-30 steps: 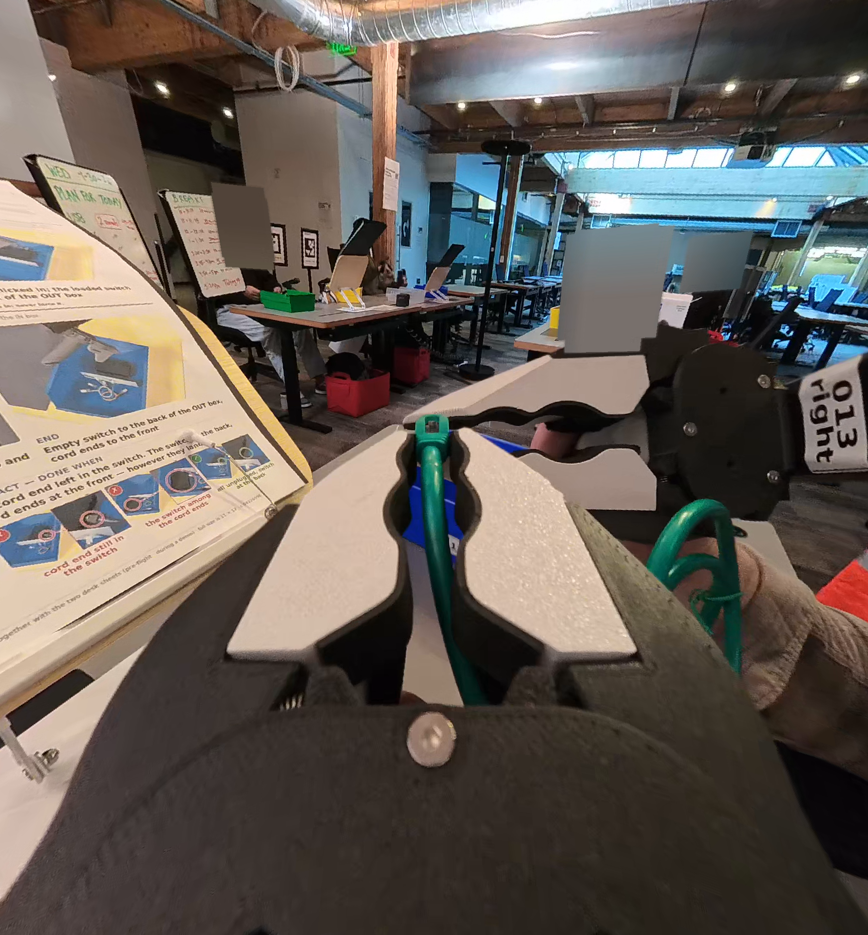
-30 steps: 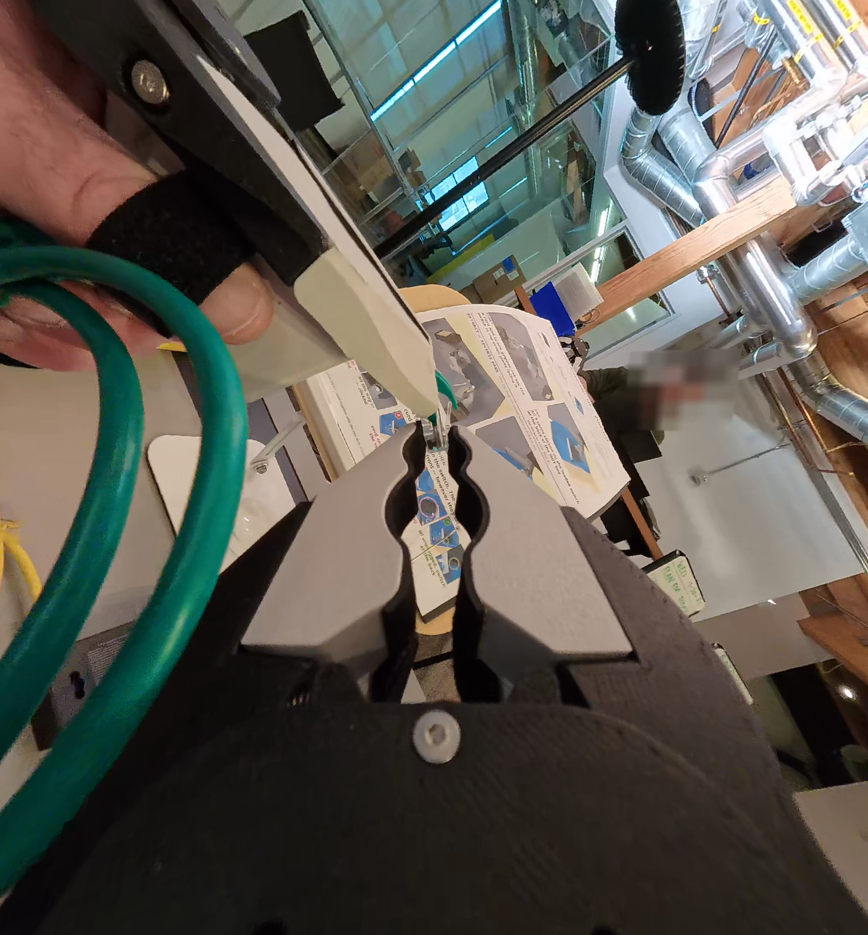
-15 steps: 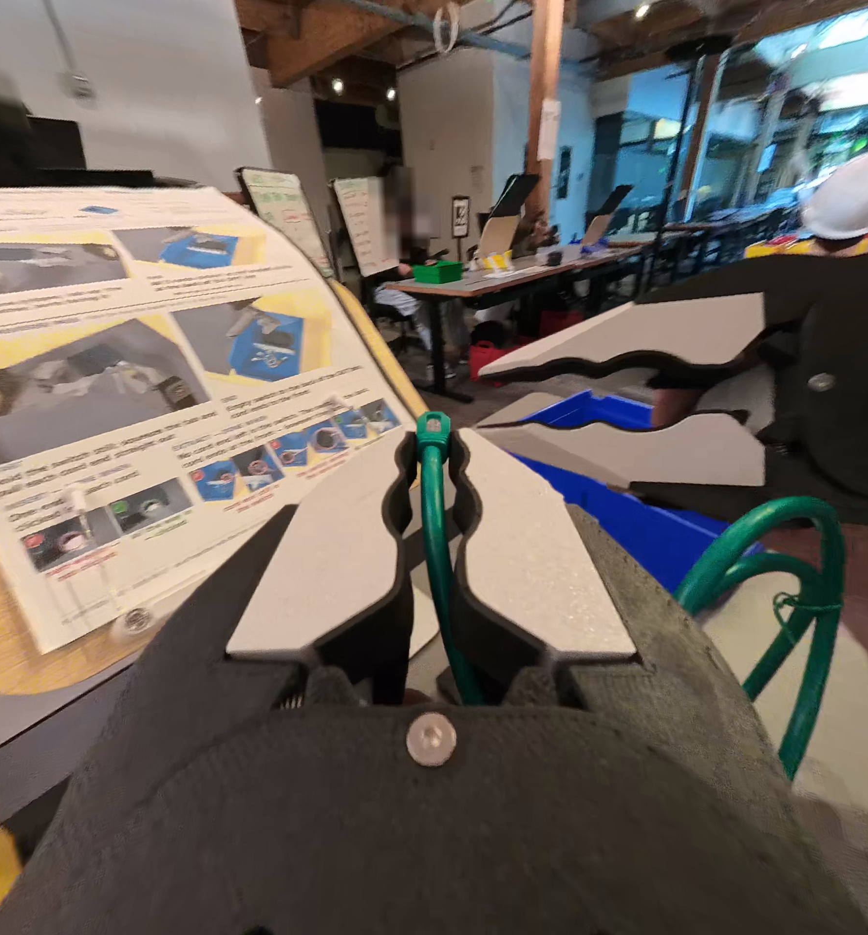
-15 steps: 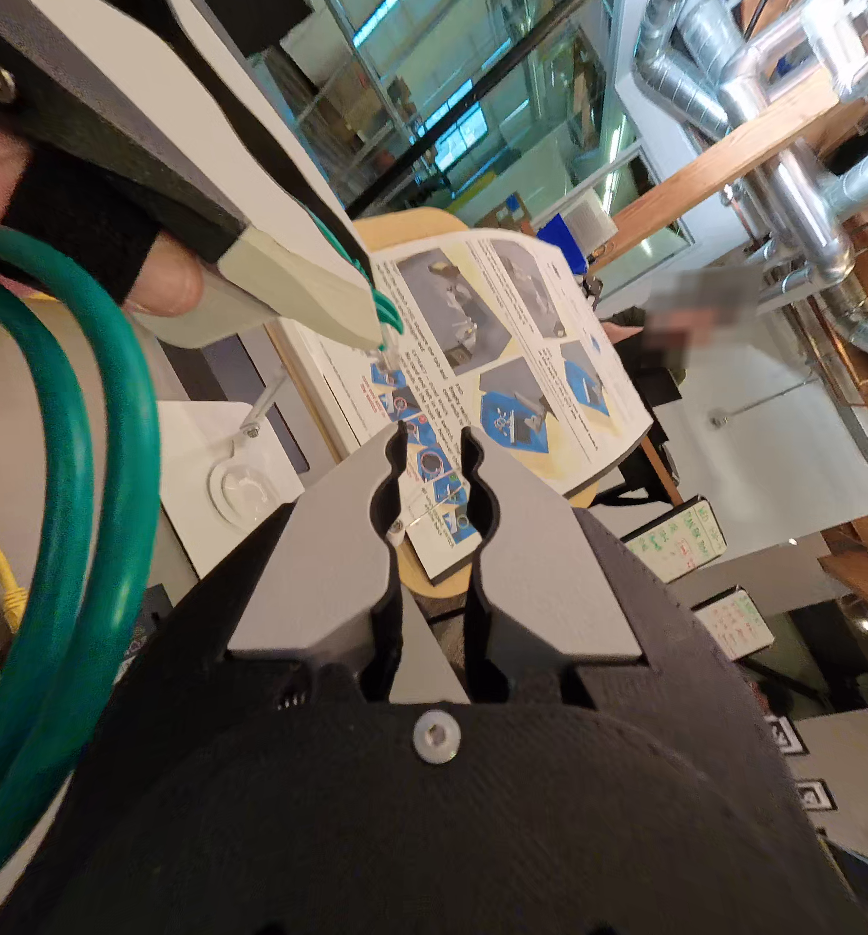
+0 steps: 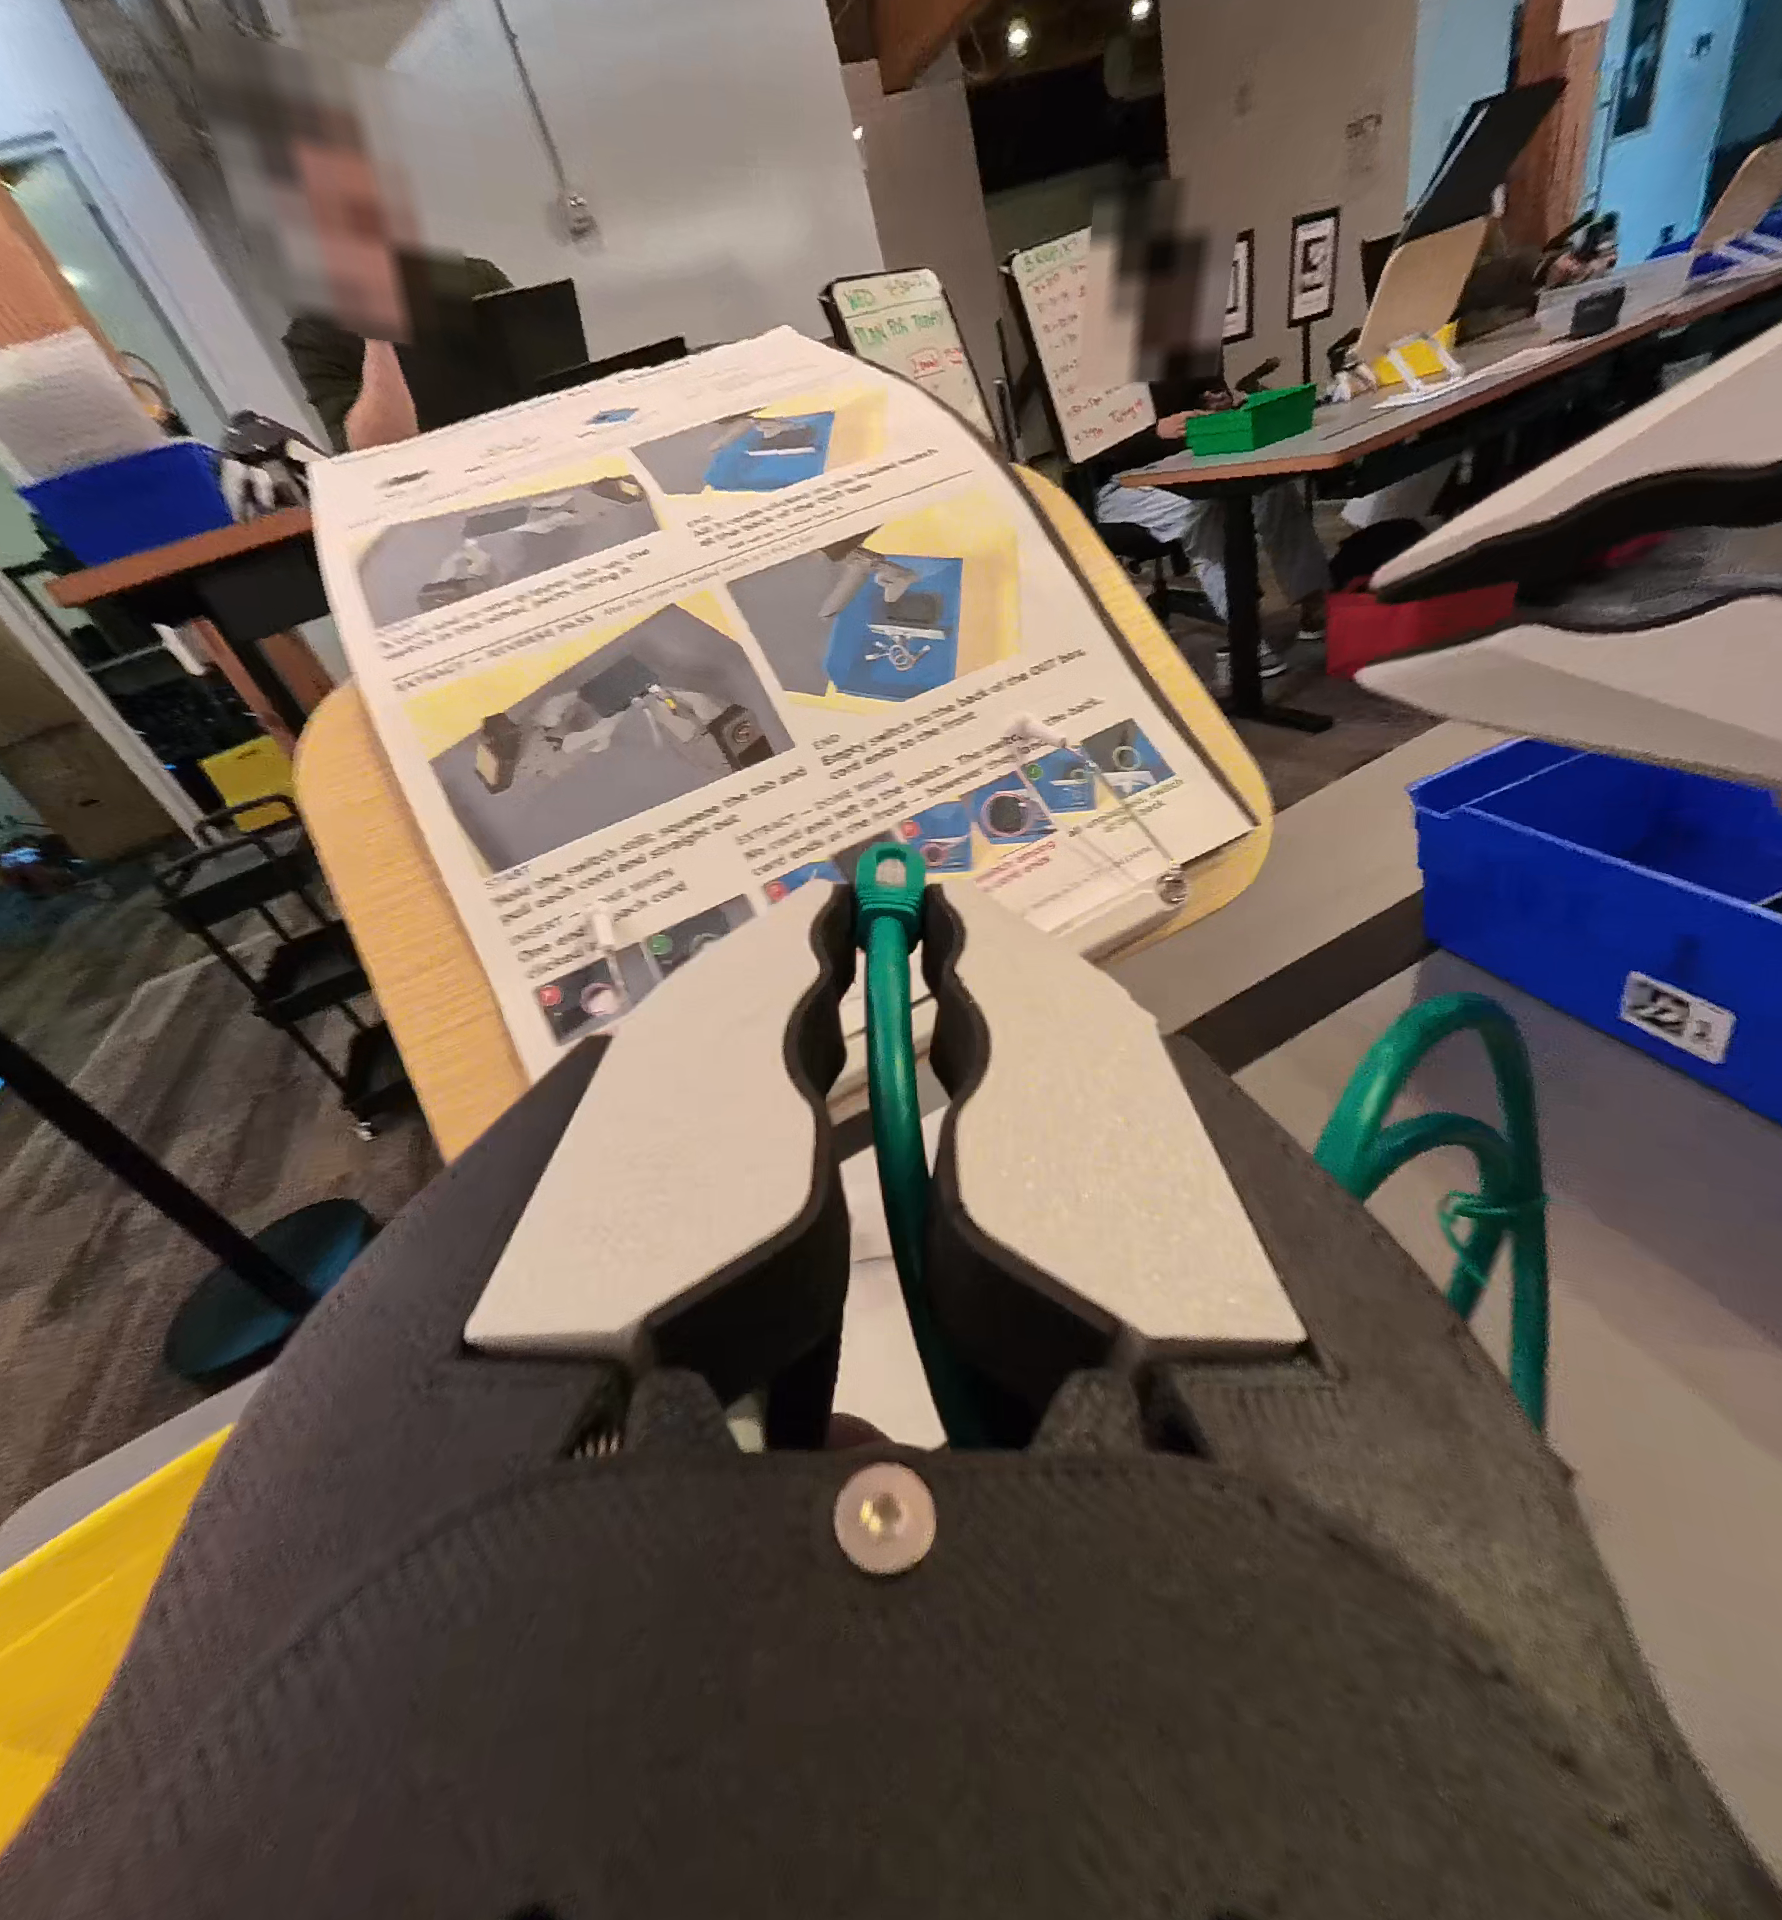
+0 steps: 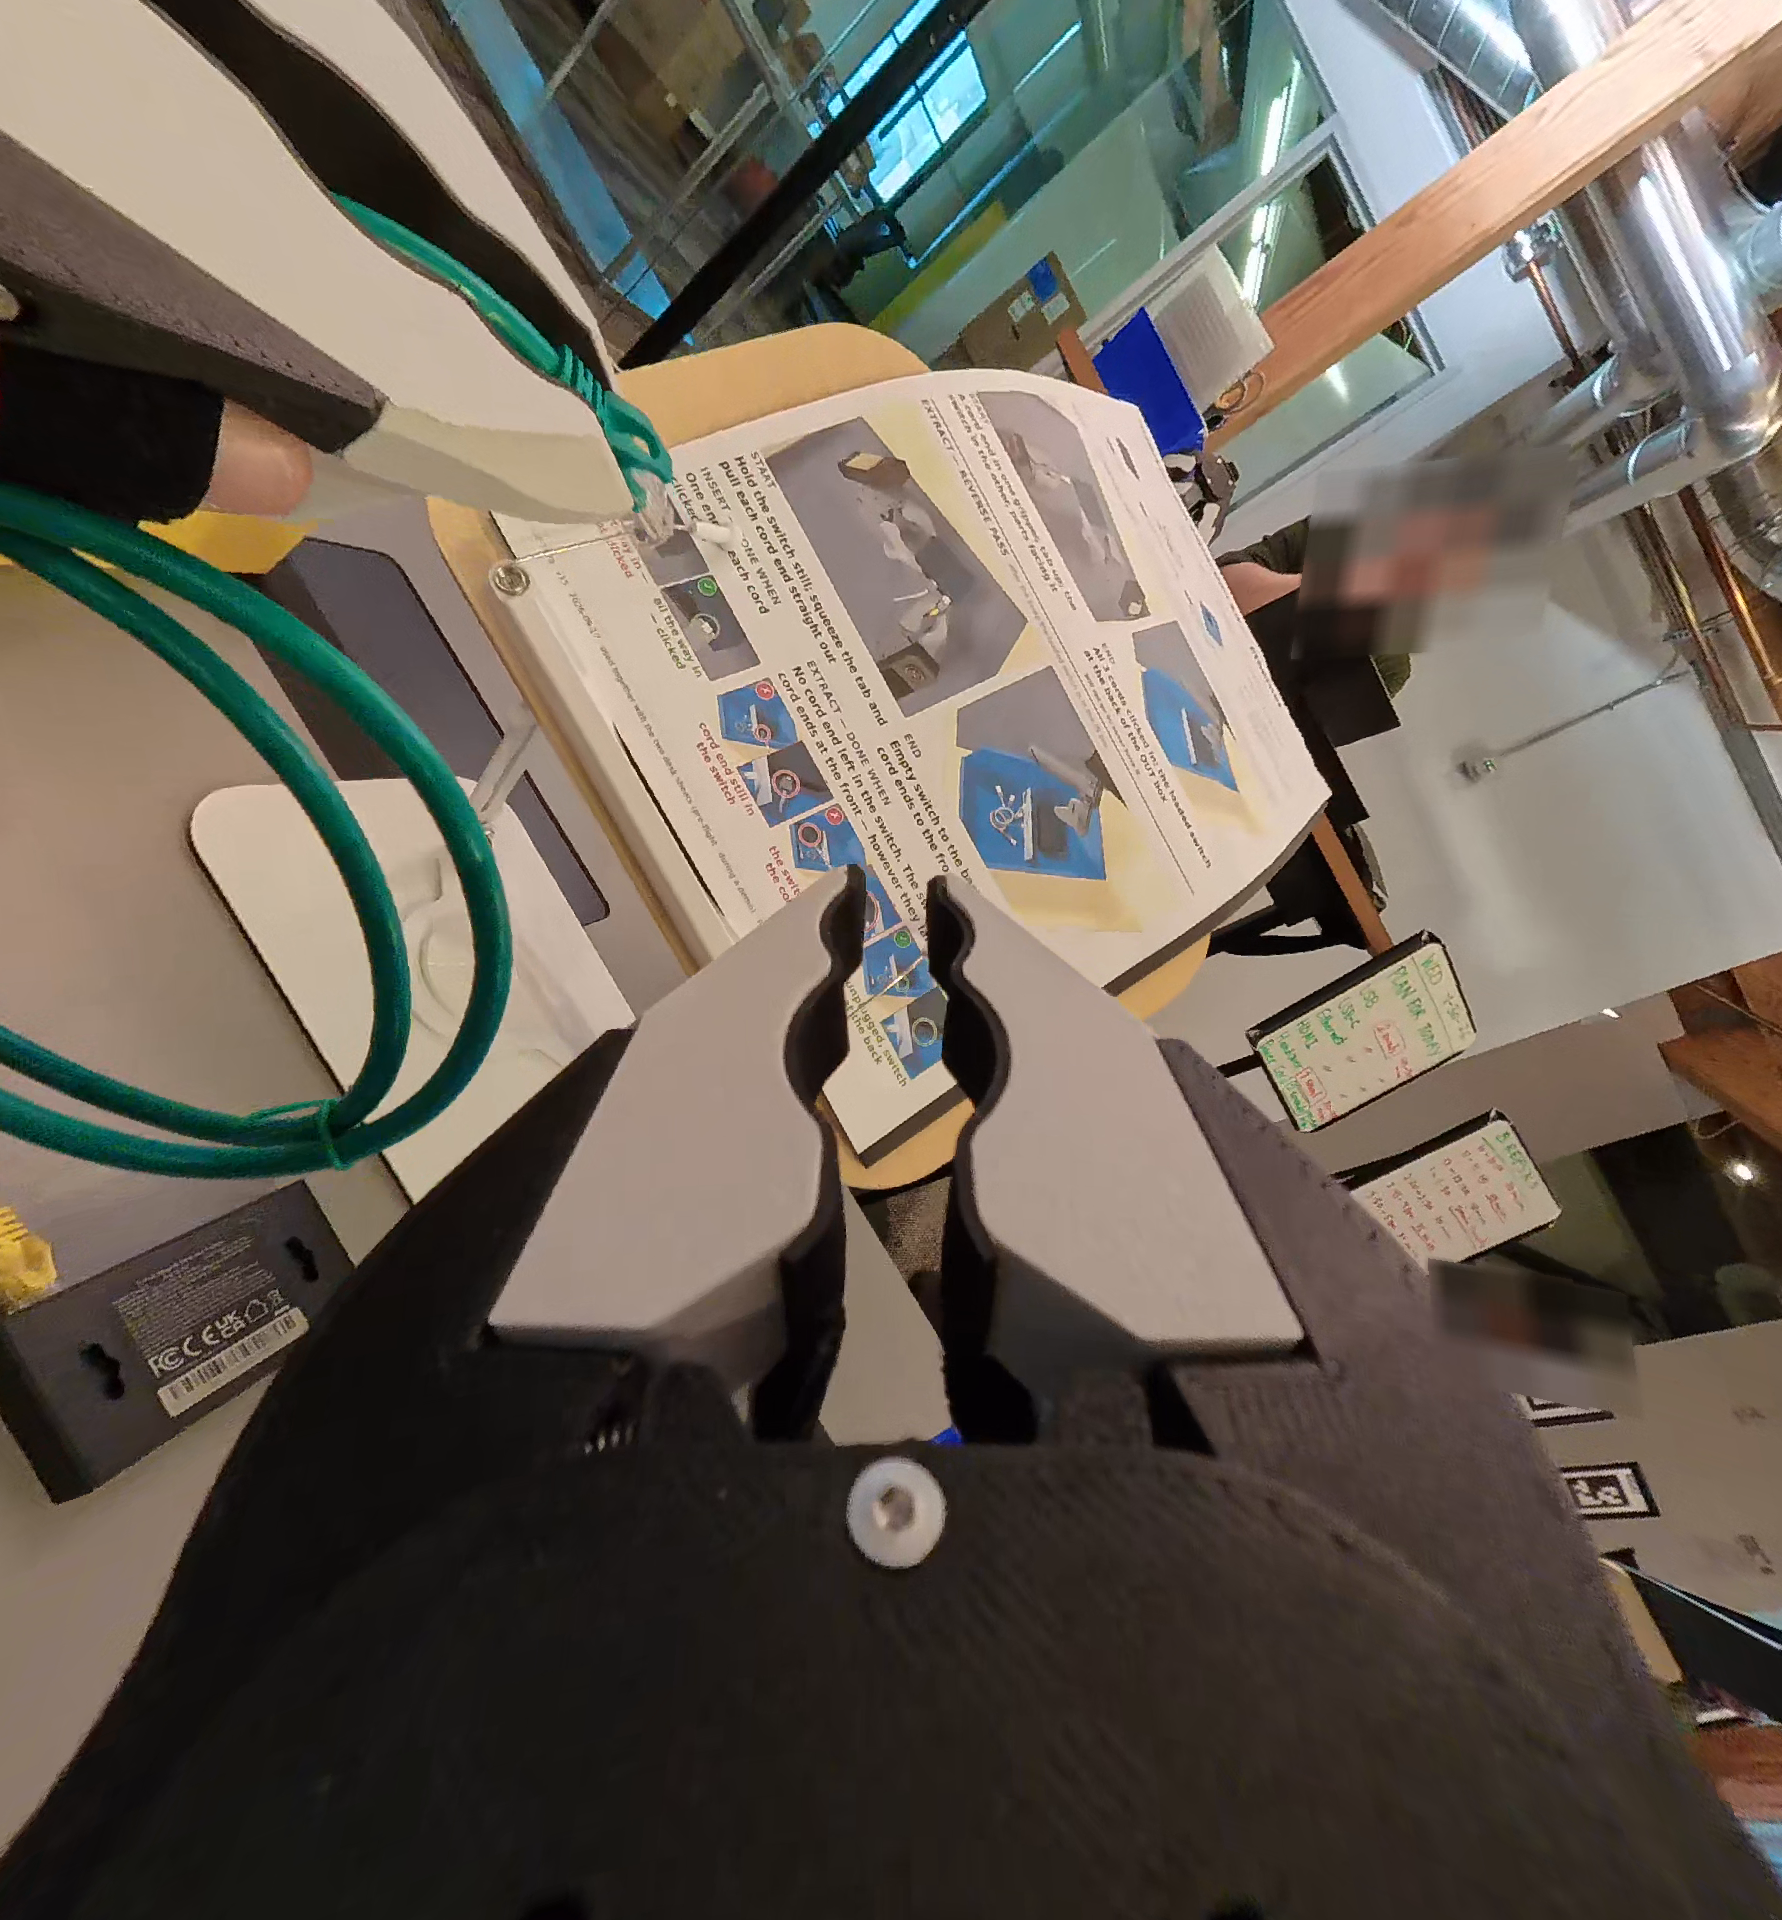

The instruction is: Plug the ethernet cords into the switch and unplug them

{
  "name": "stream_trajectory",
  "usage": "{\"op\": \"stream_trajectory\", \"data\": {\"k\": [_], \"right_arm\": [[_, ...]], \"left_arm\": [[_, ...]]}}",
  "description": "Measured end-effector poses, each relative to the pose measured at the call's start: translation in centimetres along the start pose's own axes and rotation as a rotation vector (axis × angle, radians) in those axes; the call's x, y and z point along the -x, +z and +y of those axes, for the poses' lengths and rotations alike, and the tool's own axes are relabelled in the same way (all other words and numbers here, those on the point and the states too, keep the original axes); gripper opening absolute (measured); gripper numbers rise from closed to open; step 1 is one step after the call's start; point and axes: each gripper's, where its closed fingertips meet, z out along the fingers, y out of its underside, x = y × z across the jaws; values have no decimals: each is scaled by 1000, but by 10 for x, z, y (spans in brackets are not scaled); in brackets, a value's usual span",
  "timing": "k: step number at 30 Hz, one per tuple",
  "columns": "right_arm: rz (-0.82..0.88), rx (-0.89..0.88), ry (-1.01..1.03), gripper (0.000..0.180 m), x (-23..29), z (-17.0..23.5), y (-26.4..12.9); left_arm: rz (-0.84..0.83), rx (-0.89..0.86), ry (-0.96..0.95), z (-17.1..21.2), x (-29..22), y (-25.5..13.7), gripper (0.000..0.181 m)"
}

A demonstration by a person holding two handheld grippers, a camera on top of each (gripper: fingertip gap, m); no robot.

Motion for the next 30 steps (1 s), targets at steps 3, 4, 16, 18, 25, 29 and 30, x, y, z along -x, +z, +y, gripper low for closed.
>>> {"op": "stream_trajectory", "data": {"k": [3, 4, 16, 18, 25, 29, 30], "right_arm": [[-3, 15, -22, 10, 0, -6, -1], [-6, 19, -24, 10, 1, -7, -2], [-55, 80, -24, 2, 40, 7, -29], [-58, 87, -25, 1, 47, 7, -32], [-82, 114, -4, 1, 66, 13, -38], [-93, 125, 7, 1, 70, 16, -41], [-96, 126, 9, 1, 71, 16, -42]], "left_arm": [[-24, -1, -6, 1, 11, -2, 13], [-41, 1, 9, 2, 14, -2, 13], [-80, 8, -40, 12, 40, -3, 13], [-68, 4, -70, 12, 41, -3, 13], [-89, -12, -66, 8, 49, -8, 13], [-84, -5, -68, 9, 48, -8, 13], [-84, -4, -70, 10, 49, -7, 13]]}}
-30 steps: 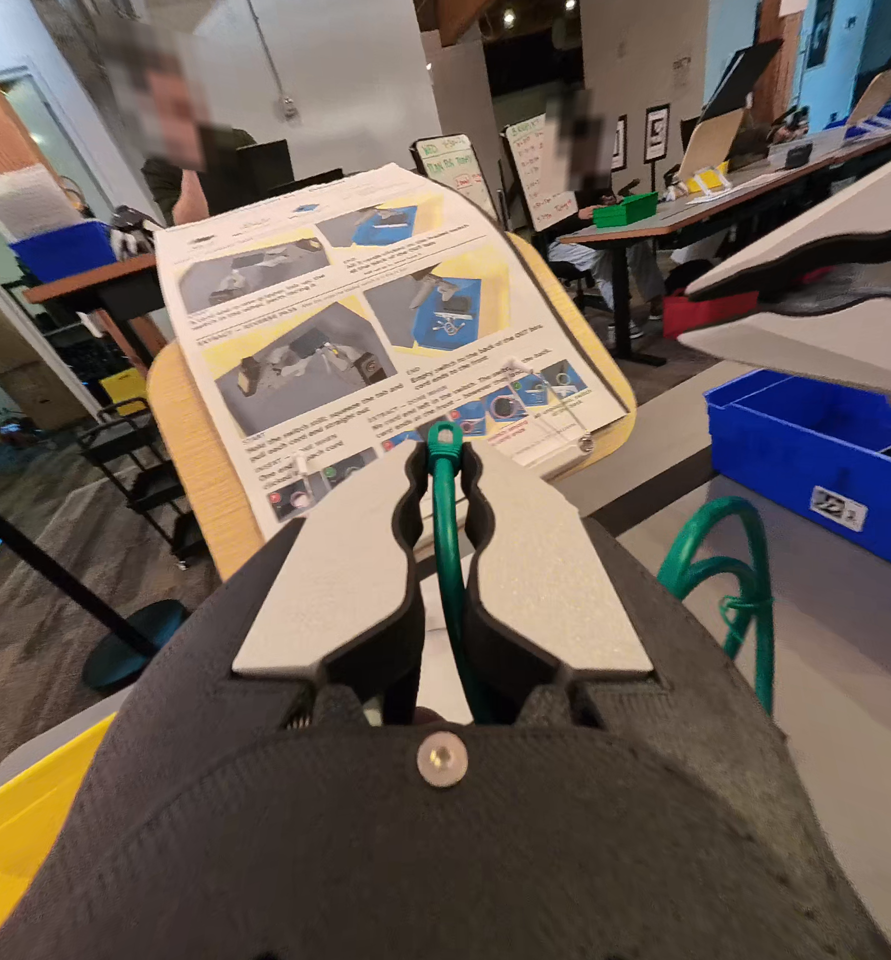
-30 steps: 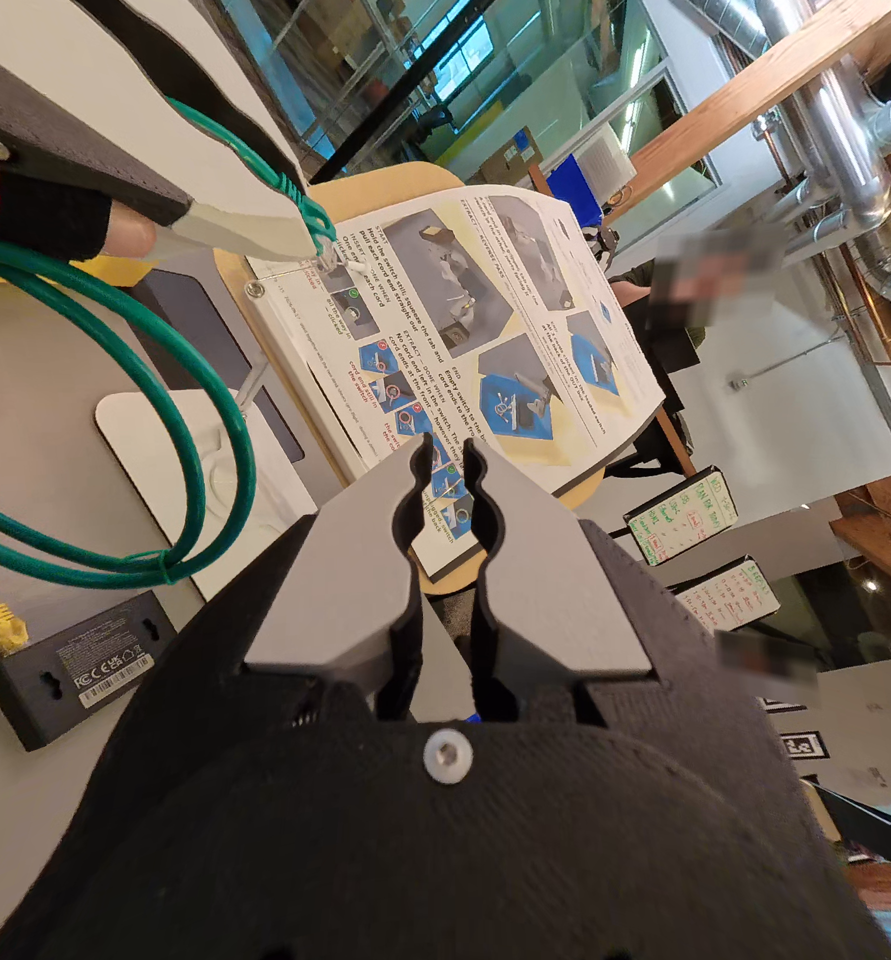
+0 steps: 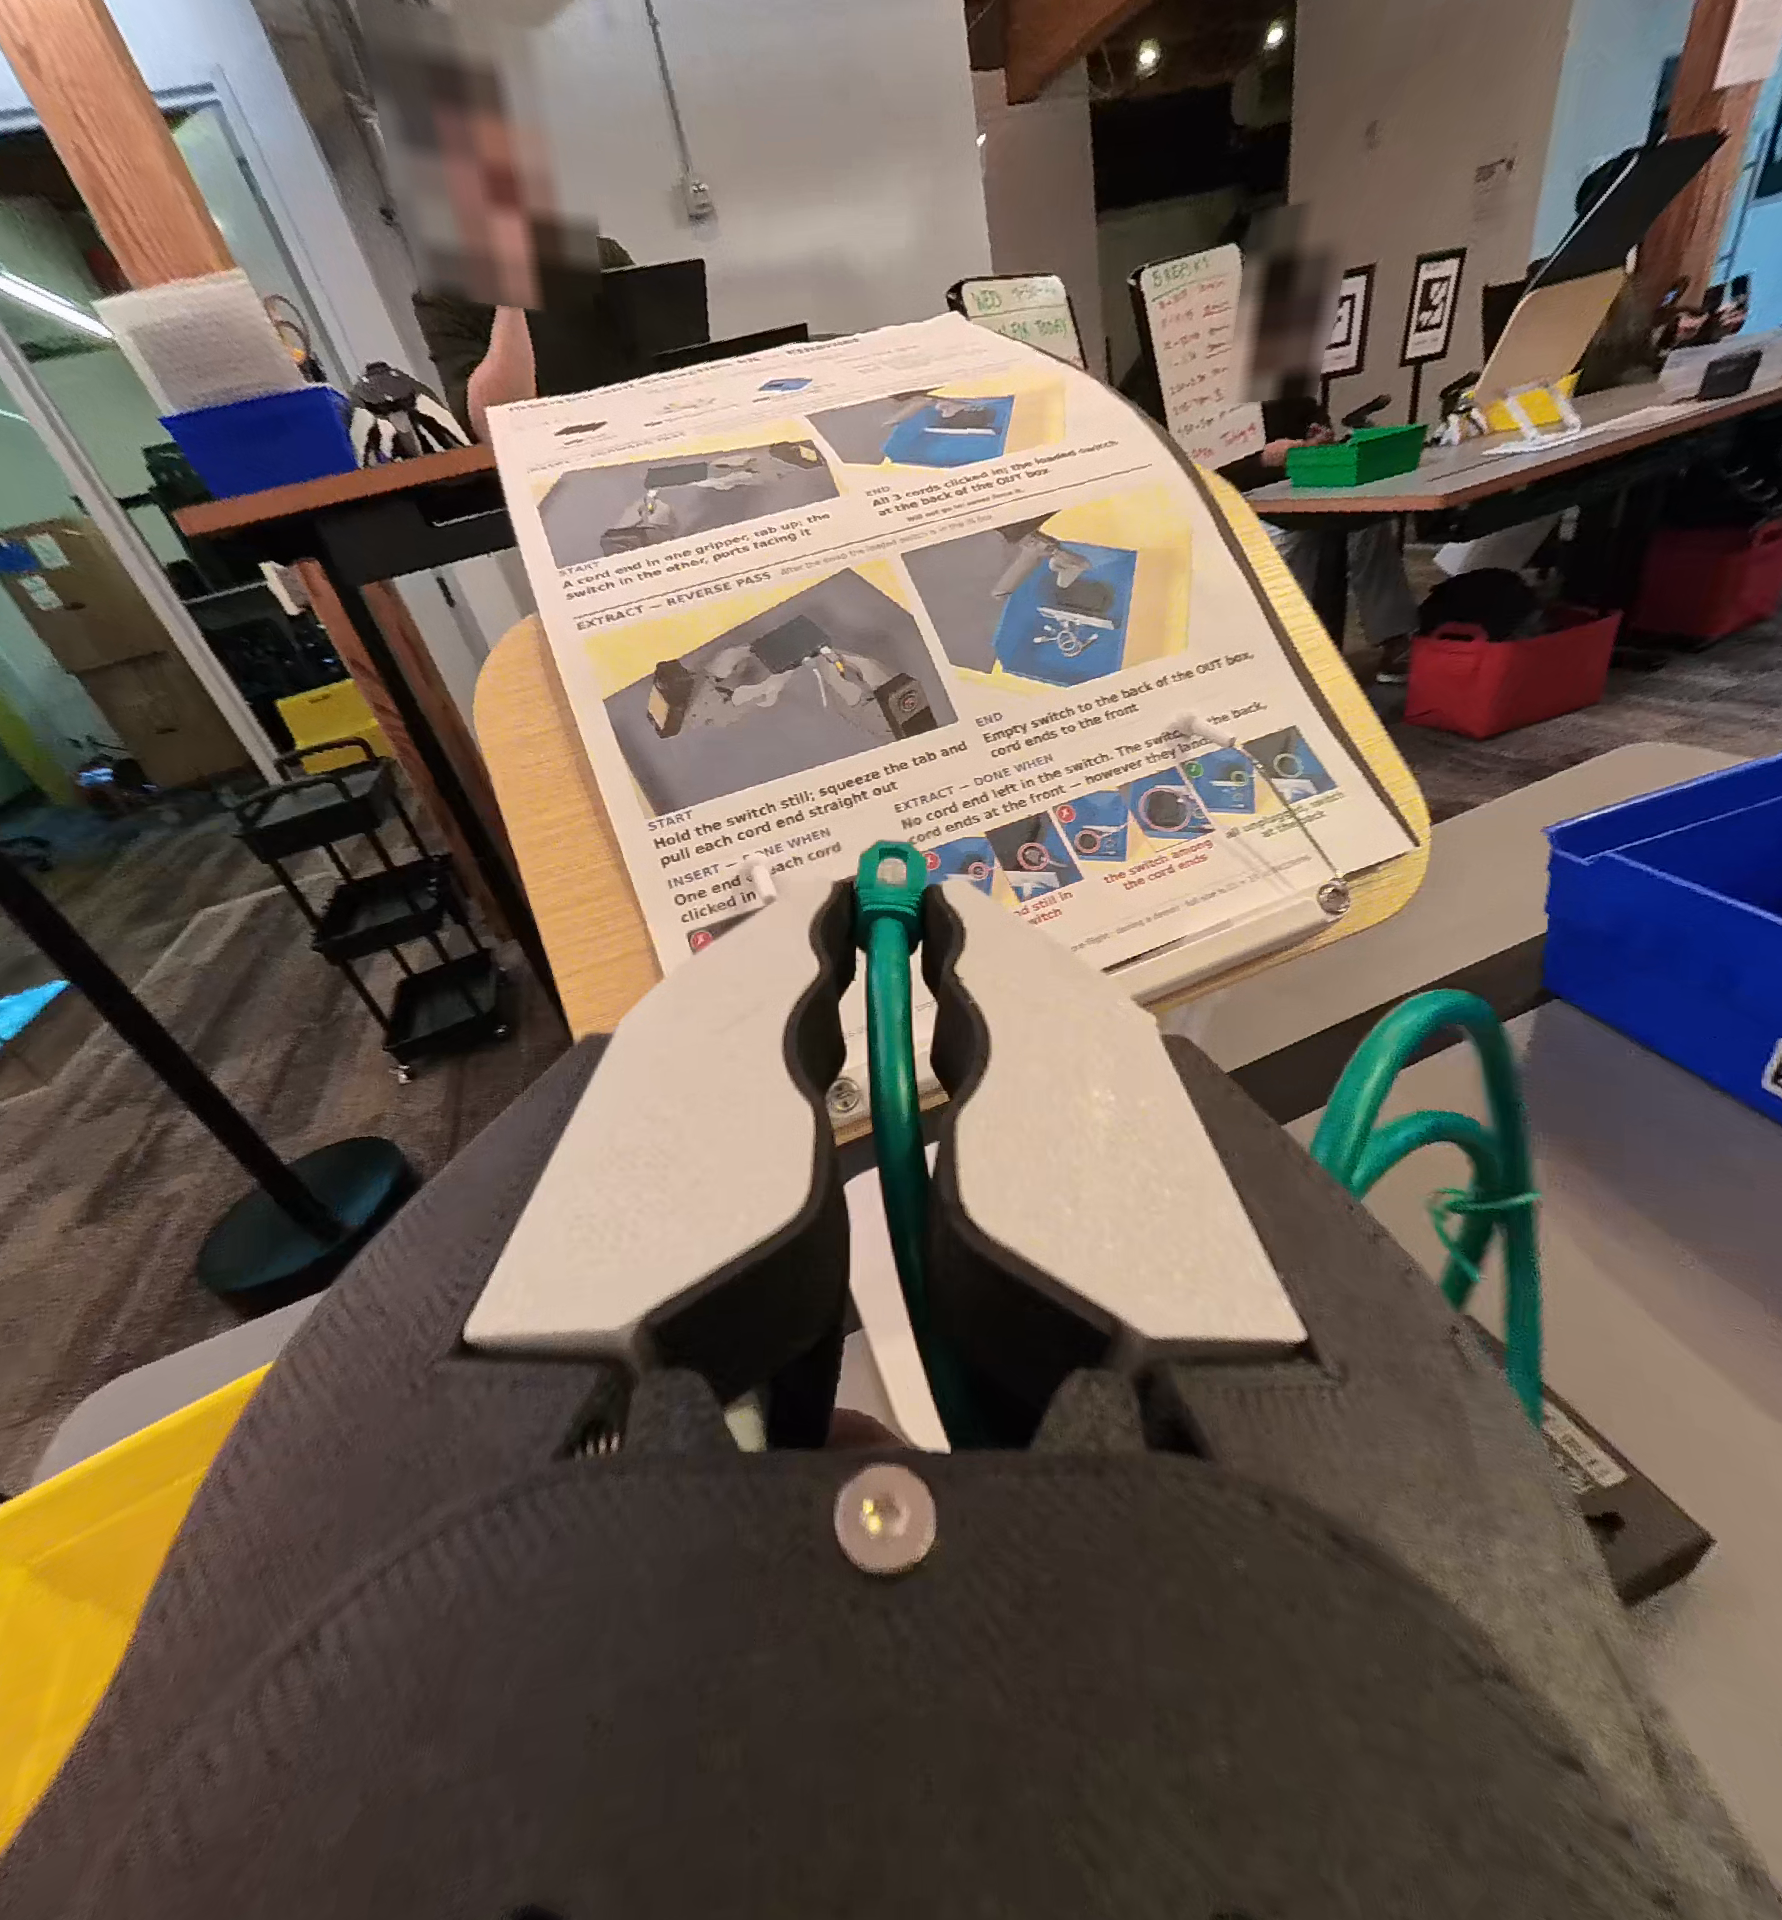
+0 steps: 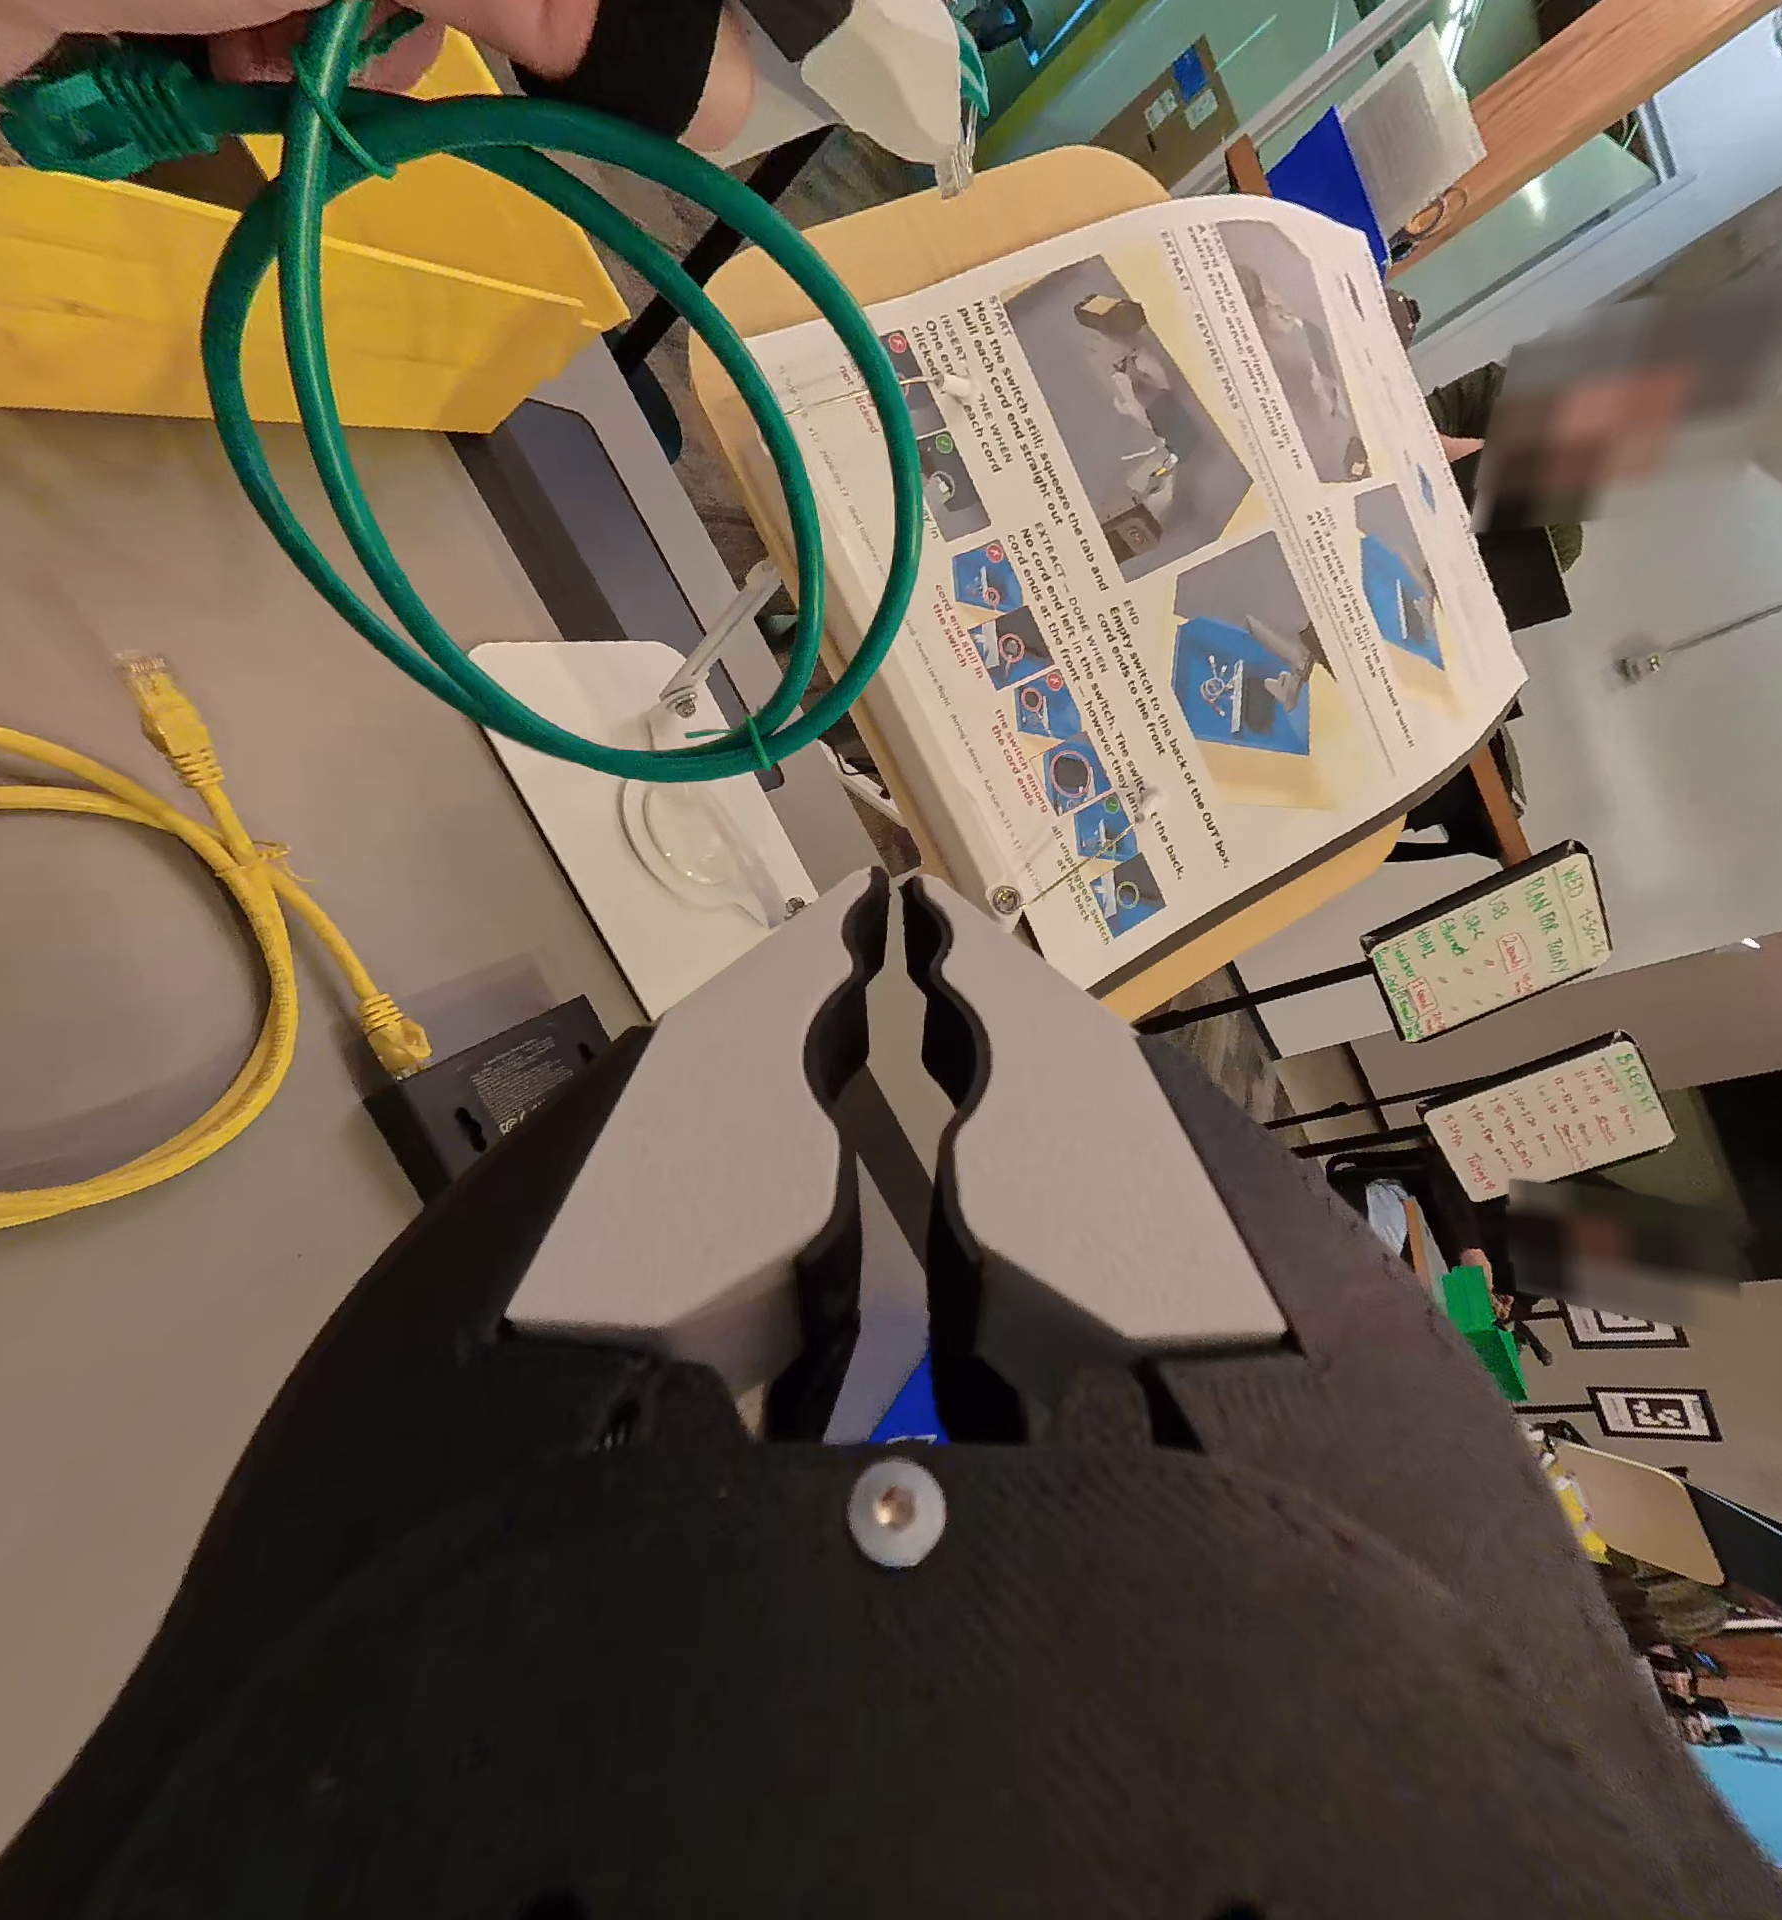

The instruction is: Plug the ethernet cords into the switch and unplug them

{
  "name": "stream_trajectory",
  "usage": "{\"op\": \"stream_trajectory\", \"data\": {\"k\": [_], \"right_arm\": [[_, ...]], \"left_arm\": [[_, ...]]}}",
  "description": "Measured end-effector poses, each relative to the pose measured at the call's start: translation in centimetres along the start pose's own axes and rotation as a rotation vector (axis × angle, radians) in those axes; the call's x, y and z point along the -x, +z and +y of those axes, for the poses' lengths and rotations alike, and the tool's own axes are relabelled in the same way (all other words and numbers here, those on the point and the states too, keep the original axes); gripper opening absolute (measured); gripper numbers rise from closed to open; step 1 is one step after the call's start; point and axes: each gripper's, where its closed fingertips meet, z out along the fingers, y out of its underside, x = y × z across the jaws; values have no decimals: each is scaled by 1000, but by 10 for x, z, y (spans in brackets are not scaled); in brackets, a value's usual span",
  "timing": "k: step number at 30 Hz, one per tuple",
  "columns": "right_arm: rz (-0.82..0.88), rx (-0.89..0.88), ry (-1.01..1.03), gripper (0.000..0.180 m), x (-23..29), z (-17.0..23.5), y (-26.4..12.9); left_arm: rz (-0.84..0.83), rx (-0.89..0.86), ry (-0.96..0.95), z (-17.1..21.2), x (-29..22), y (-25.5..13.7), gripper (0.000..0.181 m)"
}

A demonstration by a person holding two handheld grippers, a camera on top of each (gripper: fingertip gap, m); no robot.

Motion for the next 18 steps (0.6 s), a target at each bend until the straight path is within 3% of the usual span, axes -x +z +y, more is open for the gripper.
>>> {"op": "stream_trajectory", "data": {"k": [5, 8, 10, 13, 18], "right_arm": [[-28, 20, 11, 5, 8, 7, 0], [-104, 27, 84, 11, 14, 18, 1], [-206, 19, 129, 29, 24, 24, 0], [-392, 58, 168, 61, 46, 42, 3], [-611, 151, 190, 102, 86, 77, 25]], "left_arm": [[56, -65, 11, -8, -6, -3, 13], [197, -191, 58, -28, -26, -14, 13], [281, -209, 25, -31, -34, -18, 13], [528, -393, 14, -47, -56, -43, 13], [676, -432, -23, -43, -56, -56, 13]]}}
